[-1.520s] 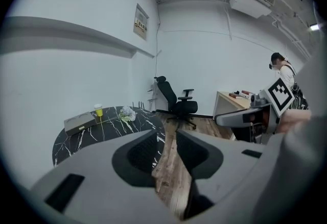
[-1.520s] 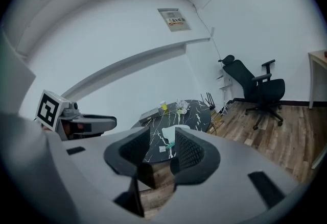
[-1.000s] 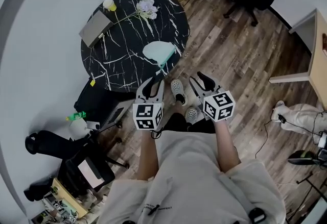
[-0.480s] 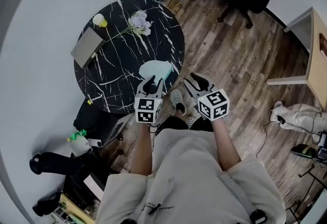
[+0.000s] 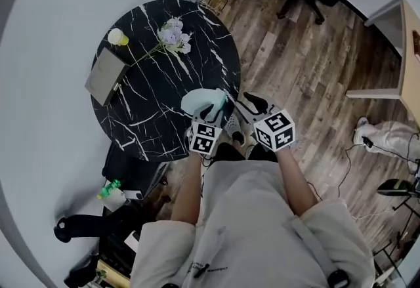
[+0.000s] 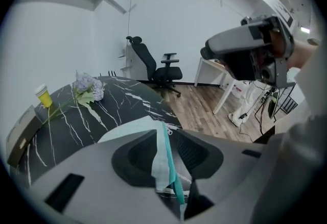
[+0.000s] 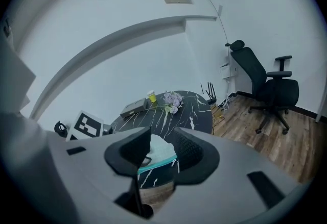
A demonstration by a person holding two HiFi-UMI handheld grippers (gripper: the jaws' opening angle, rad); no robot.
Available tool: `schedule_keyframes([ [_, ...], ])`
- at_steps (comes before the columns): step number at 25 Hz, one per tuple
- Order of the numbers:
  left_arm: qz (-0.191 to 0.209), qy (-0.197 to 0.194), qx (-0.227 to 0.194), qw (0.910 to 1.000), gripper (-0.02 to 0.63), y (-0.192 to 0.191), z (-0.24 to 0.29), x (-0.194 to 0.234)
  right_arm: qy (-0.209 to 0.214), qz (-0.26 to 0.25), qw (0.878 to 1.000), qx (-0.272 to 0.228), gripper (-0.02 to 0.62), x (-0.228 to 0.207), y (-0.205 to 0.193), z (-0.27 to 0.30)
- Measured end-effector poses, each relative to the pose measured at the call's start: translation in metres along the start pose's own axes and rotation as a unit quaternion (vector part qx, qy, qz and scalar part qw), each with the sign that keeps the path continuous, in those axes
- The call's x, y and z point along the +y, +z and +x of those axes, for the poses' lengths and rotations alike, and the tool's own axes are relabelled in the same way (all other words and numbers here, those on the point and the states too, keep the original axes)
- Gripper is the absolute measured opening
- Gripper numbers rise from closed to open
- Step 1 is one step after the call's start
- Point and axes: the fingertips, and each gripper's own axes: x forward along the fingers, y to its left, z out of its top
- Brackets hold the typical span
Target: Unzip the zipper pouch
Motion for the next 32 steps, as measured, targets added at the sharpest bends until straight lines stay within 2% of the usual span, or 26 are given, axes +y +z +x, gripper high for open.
schedule_keyframes([
  [4,-0.007,-0.016,0.038,0.9991,0.137,-0.023,0.024,0.007,-0.001,0.0,1.0,0.013,0.149,-0.003,-0.001,0.013],
  [9,-0.01,-0.029,0.046,0.9985,0.144,-0.028,0.041,0.014,-0.006,0.002,1.0,0.022,0.149,-0.009,-0.004,0.028],
  [13,0.018,-0.06,0.081,0.9948,0.179,-0.041,0.058,0.004,-0.005,0.008,0.999,0.031,0.149,-0.011,-0.012,0.04],
  [16,0.052,-0.045,0.082,0.9943,0.166,-0.043,0.061,0.007,-0.001,0.009,0.999,0.035,0.149,-0.007,-0.016,0.046],
  [17,0.059,-0.041,0.082,0.994,0.133,-0.043,0.061,0.008,0.001,0.01,0.999,0.036,0.149,-0.007,-0.016,0.048],
  [20,0.074,-0.041,0.088,0.9925,0.118,-0.044,0.062,0.01,0.004,0.011,0.999,0.041,0.149,-0.004,-0.022,0.05],
  [22,0.074,-0.04,0.092,0.9922,0.066,-0.044,0.062,0.011,0.005,0.01,0.999,0.044,0.149,-0.004,-0.025,0.049],
  [32,0.033,-0.048,0.081,0.9951,0.049,-0.031,0.041,0.011,-0.005,0.011,0.999,0.033,0.149,-0.021,-0.029,0.019],
])
